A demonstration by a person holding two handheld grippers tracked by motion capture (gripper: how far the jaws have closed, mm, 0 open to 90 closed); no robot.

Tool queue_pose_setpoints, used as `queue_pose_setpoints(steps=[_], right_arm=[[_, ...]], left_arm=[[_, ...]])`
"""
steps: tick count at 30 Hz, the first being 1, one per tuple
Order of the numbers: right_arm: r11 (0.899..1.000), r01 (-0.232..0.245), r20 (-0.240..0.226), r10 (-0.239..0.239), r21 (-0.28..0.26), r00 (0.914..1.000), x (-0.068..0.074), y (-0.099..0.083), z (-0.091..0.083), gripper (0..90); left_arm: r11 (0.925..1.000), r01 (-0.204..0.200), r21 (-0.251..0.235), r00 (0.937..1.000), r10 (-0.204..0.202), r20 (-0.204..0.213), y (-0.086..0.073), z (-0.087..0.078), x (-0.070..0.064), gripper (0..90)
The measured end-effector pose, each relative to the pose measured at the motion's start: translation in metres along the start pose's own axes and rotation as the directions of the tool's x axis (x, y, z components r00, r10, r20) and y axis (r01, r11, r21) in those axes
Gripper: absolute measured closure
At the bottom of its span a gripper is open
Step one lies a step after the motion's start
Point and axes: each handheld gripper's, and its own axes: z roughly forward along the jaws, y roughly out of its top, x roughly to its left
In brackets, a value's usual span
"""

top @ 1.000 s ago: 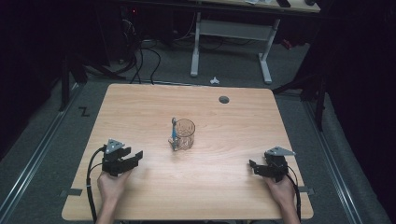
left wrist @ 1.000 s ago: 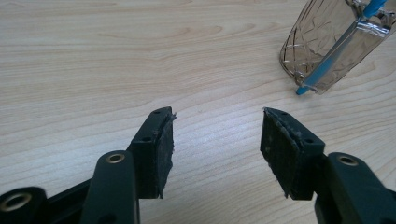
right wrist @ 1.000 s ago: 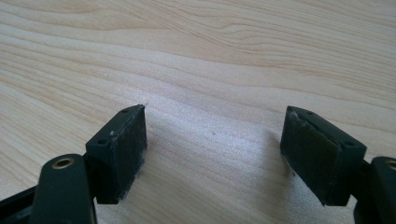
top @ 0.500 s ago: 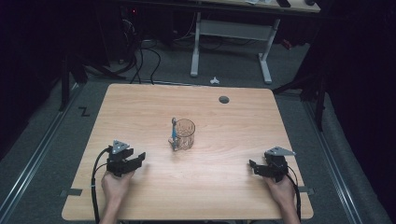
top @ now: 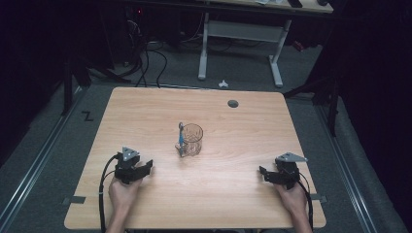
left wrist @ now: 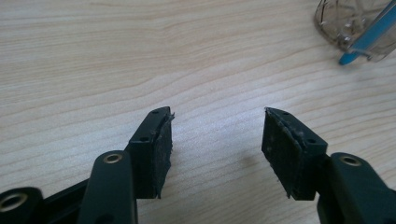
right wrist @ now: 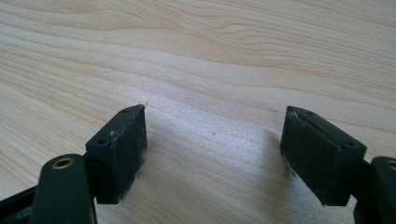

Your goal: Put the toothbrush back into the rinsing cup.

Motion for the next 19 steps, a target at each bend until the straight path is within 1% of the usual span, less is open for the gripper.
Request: queue_pose_setpoints(steps=[1,2,3,11,19], right_arm=[[1.0,0.0,0.0,0.0,0.0,1.0,0.0,0.0,0.0,22.8],[1.0,0.0,0.0,0.0,0.0,1.0,0.0,0.0,0.0,22.8],[1.0,0.0,0.0,0.0,0.0,1.0,0.0,0.0,0.0,22.8],[1.0,0.001,0.0,-0.001,0.0,1.0,0.0,0.0,0.0,22.8],[1.0,0.001,0.0,-0.001,0.0,1.0,0.0,0.0,0.0,22.8]], left_arm=[[0.9999,-0.016,0.003,0.9998,0.016,-0.007,-0.001,0.002,-0.001,42.4],[0.9994,-0.033,-0.01,0.9992,0.032,-0.024,-0.0027,0.003,-0.0027,41.3],[0.999,-0.044,-0.01,0.9984,0.043,-0.035,-0.0032,0.0034,-0.0041,41.4],[0.9992,-0.039,-0.009,0.9986,0.038,-0.037,-0.0033,0.0038,-0.0055,37.6],[0.9989,-0.048,-0.002,0.9984,0.048,-0.029,-0.003,0.0041,-0.0058,33.5]])
